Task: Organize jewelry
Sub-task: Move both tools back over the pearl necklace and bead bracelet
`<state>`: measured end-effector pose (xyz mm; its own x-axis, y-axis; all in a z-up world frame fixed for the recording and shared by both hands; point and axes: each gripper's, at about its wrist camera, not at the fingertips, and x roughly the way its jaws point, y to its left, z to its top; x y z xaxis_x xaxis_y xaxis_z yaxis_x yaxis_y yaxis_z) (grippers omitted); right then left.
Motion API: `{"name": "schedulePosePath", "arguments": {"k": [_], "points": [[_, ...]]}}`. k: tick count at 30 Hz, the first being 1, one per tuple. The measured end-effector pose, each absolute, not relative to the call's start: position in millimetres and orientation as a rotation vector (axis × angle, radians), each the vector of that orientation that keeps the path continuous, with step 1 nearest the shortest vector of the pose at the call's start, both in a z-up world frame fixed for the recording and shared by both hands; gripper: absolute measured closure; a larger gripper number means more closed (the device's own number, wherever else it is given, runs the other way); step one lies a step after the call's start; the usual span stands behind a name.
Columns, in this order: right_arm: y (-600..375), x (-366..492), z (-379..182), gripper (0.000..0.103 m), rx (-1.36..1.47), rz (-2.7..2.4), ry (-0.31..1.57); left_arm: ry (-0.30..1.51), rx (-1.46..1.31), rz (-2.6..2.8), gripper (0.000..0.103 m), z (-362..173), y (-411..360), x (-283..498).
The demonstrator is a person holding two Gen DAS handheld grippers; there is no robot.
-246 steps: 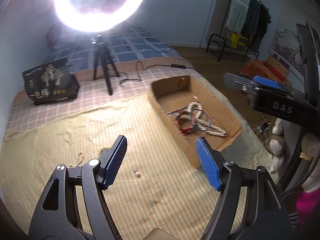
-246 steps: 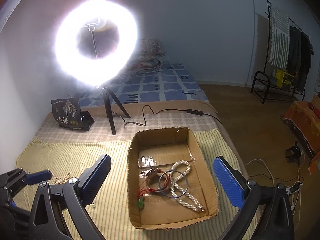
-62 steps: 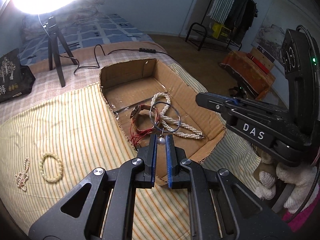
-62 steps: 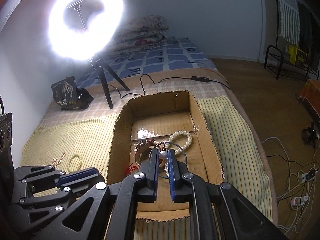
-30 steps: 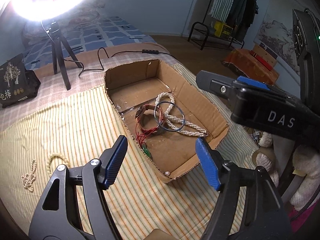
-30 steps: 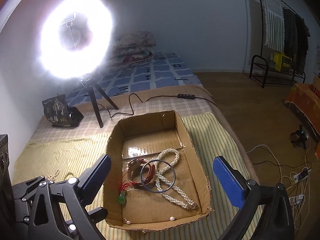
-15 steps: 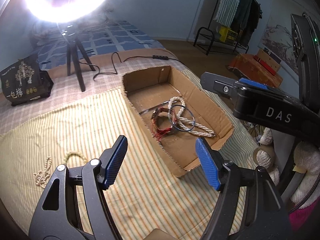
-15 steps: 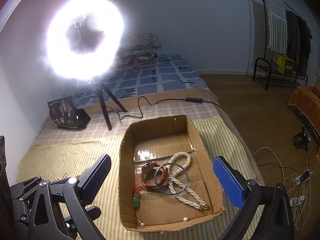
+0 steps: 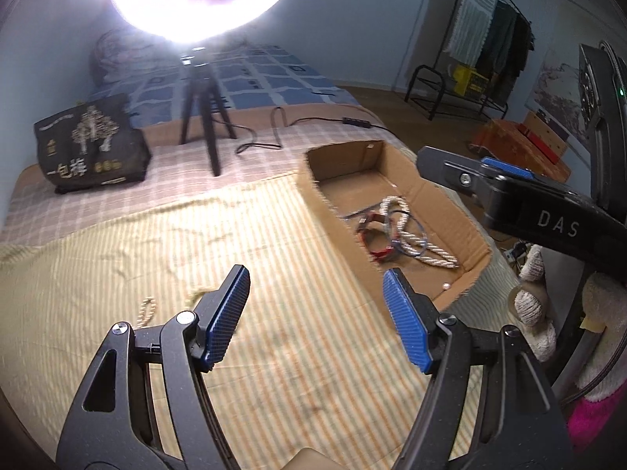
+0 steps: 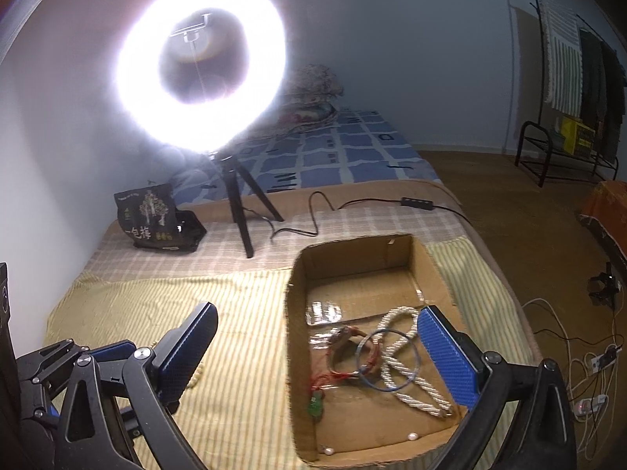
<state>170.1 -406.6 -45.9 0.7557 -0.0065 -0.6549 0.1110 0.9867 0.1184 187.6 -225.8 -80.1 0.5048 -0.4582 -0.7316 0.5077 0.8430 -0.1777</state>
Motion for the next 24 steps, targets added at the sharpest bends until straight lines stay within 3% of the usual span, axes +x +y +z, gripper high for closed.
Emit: {"name": "schedulePosePath", "arguments": {"k": [19, 24], "points": [[-339, 209, -65, 0.000, 0.155, 0.077, 0.781, 0.916, -0.013, -0.404, 0.030, -104, -108, 216], [-324, 218, -80, 0.007, 0.163, 0.119, 0.832, 0.956, -0.048, -0.373, 0.030, -118, -81, 225]]}}
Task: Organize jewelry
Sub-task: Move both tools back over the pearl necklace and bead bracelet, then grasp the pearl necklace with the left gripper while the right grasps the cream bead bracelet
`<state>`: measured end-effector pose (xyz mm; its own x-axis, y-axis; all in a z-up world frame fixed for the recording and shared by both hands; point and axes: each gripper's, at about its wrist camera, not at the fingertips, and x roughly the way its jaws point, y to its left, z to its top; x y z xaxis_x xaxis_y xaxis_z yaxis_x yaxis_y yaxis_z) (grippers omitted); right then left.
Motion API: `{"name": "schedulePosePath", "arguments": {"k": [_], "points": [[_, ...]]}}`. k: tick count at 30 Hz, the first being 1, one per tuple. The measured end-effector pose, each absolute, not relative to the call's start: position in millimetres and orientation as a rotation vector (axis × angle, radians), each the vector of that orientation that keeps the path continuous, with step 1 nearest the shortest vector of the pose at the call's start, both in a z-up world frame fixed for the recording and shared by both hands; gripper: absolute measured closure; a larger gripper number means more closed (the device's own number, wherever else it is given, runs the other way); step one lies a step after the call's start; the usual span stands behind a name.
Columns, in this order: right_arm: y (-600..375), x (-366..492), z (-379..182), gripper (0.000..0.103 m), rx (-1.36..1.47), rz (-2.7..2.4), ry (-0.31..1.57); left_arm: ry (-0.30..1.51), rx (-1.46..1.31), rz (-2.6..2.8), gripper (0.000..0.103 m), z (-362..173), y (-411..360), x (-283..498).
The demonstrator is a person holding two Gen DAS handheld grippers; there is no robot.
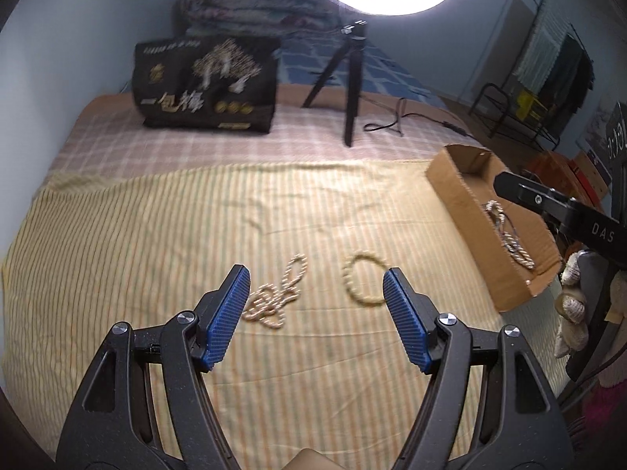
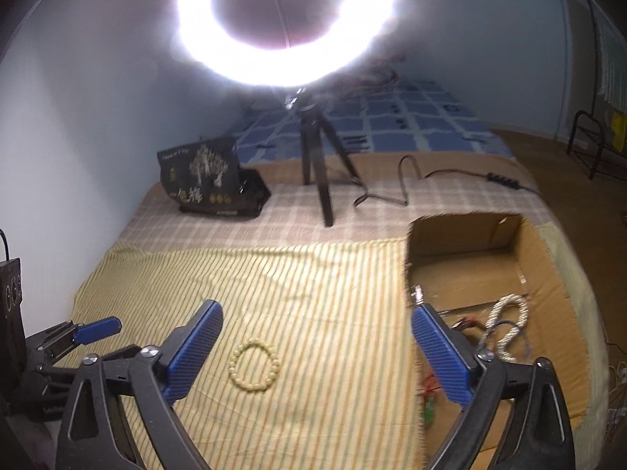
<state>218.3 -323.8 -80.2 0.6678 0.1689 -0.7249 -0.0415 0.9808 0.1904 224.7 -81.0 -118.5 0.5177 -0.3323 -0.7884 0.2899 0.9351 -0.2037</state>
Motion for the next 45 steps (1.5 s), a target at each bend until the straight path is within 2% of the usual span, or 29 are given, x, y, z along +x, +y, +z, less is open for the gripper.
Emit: {"name": "schedulePosePath", "arguments": {"k": [11, 14, 23, 40, 45], "points": [[-297, 237, -129, 0.017, 0.144, 0.187, 0.981, 1.060, -0.024, -0.331, 0.030, -166, -59, 235], [-292, 240, -143, 0.024, 0.125, 0.198, 1.022, 1.085, -0.017, -0.336, 0.030, -177, -63, 239], [-283, 246, -174, 0.028, 0.091, 0.218, 1.098, 1.118, 0.012, -0.319, 0.030, -198, -72, 250], [-259, 249, -194, 0.035, -0.055, 0.234, 1.110, 1.074, 0.144, -0.263, 0.030, -216, -93, 257], [-246, 245, -197, 0.041, -0.152, 0.225, 1.092, 1.053, 0.163, -0.258, 0.031, -218, -95, 257]]}}
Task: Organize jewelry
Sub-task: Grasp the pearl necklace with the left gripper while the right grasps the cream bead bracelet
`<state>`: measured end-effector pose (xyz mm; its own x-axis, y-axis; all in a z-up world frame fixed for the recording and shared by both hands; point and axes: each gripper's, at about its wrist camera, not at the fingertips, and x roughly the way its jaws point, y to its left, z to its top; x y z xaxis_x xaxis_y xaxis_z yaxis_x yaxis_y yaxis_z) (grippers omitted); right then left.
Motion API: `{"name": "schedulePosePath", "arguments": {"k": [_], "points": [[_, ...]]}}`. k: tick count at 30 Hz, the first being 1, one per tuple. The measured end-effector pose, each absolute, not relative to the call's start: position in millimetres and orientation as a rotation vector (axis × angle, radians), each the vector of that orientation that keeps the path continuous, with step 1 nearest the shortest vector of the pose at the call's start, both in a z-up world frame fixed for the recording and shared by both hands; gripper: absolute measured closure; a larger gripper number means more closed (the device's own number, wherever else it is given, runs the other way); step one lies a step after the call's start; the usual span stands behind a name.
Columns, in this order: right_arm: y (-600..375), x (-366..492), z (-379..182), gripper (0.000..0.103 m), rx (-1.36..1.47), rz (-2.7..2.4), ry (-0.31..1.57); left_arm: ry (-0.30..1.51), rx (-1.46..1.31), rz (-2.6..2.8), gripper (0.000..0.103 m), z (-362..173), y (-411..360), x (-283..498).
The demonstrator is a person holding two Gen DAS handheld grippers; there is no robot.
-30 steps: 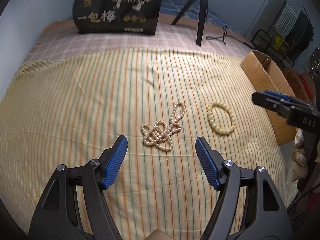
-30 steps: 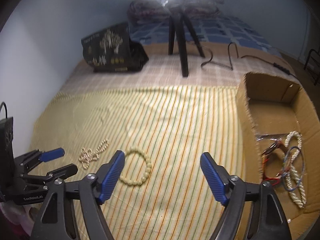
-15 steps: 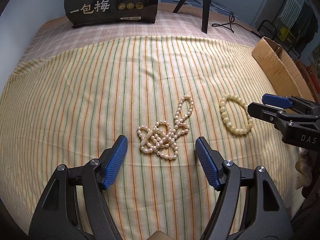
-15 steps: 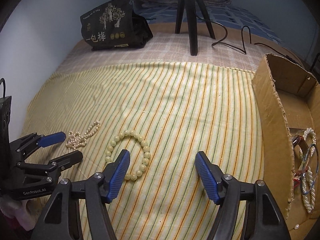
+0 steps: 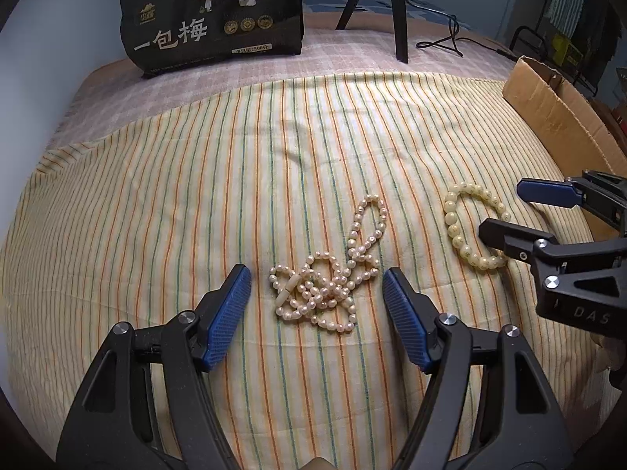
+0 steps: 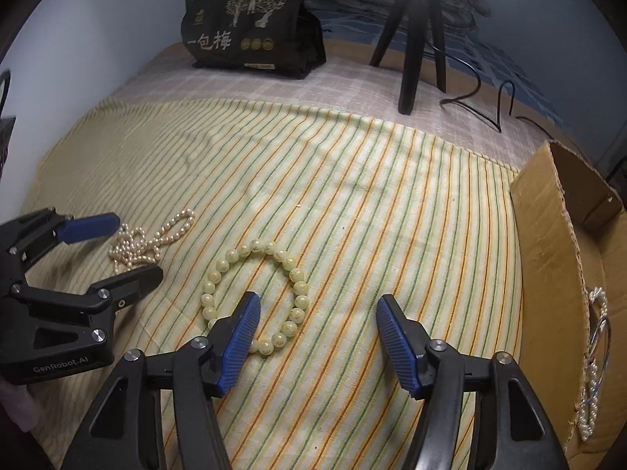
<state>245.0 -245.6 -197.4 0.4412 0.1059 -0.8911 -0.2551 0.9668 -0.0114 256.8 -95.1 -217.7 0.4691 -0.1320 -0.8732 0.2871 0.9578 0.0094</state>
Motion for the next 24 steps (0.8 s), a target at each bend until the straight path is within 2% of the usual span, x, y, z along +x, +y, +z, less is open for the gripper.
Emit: {"name": "schedulePosePath", "arguments": {"k": [1, 4, 6, 9, 11, 14, 24], "points": [[-244, 244, -198, 0.042, -0.166, 0.225, 1.088, 1.045, 0.174, -0.257, 0.031, -218, -96, 256], [-238, 242, -198, 0.055, -0.192, 0.241, 1.071, 1.027, 0.189, -0.264, 0.042, -217, -100, 254], [-234, 241, -198, 0.066, -0.201, 0.255, 1.063, 1.020, 0.200, -0.270, 0.052, -217, -102, 253], [-230, 241, -198, 0.077, -0.200, 0.271, 1.060, 1.020, 0.200, -0.287, 0.077, -216, -106, 252], [-230, 241, -198, 0.083, -0.189, 0.278, 1.062, 1.025, 0.204, -0.300, 0.088, -214, -110, 251], [-230, 242, -196, 0.096, -0.176, 0.281, 1.070, 1.038, 0.200, -0.310, 0.093, -212, -113, 252], [-240, 240, -177, 0.098, -0.058, 0.305, 1.048, 1.056, 0.067, -0.308, 0.098, -193, -93, 252]]}}
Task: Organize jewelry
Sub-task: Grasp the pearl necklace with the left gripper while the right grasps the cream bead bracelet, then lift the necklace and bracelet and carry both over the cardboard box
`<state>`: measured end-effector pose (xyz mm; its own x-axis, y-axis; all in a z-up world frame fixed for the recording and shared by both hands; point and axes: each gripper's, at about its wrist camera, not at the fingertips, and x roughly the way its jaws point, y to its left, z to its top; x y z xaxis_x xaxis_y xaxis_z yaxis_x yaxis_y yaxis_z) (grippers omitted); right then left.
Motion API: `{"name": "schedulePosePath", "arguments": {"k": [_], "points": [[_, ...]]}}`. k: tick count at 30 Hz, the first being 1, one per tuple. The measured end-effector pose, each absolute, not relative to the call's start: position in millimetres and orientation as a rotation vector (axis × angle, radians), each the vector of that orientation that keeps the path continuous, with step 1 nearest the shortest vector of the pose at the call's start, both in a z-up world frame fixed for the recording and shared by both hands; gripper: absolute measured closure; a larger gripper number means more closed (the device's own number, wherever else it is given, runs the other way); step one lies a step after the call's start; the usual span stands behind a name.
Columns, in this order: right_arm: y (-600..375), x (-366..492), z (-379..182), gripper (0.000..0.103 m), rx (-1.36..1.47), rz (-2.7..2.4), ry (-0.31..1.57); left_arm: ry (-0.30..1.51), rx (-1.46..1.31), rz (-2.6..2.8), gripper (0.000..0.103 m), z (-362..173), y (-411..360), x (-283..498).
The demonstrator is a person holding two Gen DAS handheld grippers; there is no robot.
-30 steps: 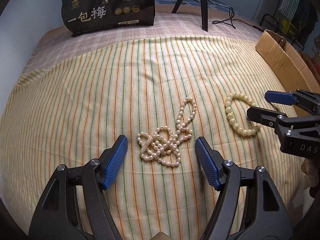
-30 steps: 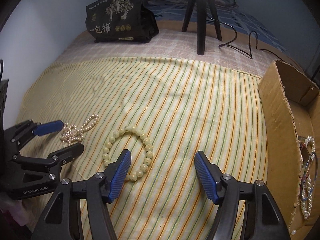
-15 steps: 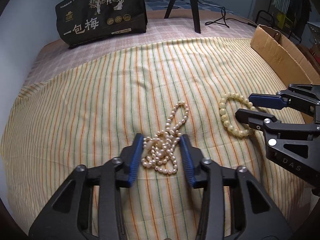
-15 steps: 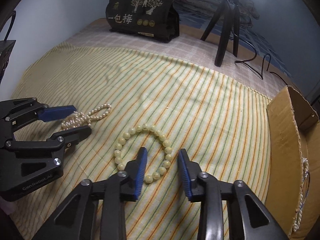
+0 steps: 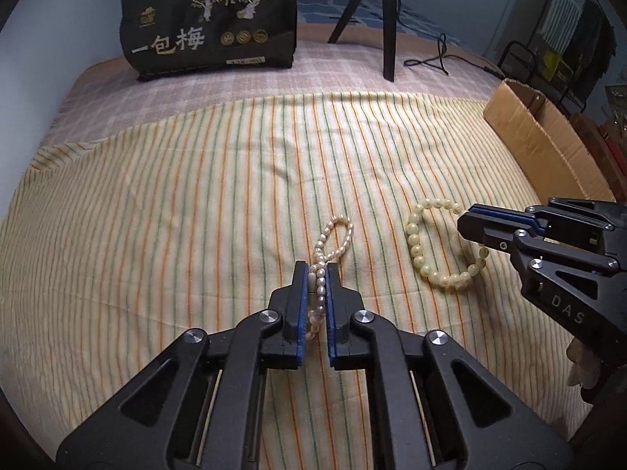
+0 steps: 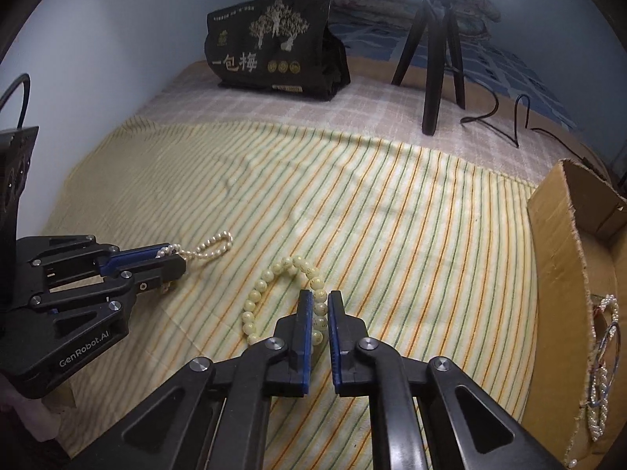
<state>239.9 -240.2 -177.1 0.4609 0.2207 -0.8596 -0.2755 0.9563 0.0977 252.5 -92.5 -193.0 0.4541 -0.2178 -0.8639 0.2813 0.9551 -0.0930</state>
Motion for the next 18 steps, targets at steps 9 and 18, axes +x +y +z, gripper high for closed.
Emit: {"name": "schedulePosePath", "arguments": {"k": [9, 18], "points": [[-244, 226, -143, 0.098, -0.048, 0.297, 0.966, 0.996, 0.026, -0.319, 0.098, -159, -84, 245], [-258, 209, -104, 0.098, -0.034, 0.275, 0.885, 0.927, 0.008, -0.354, 0.098, -121, -88, 226]]}}
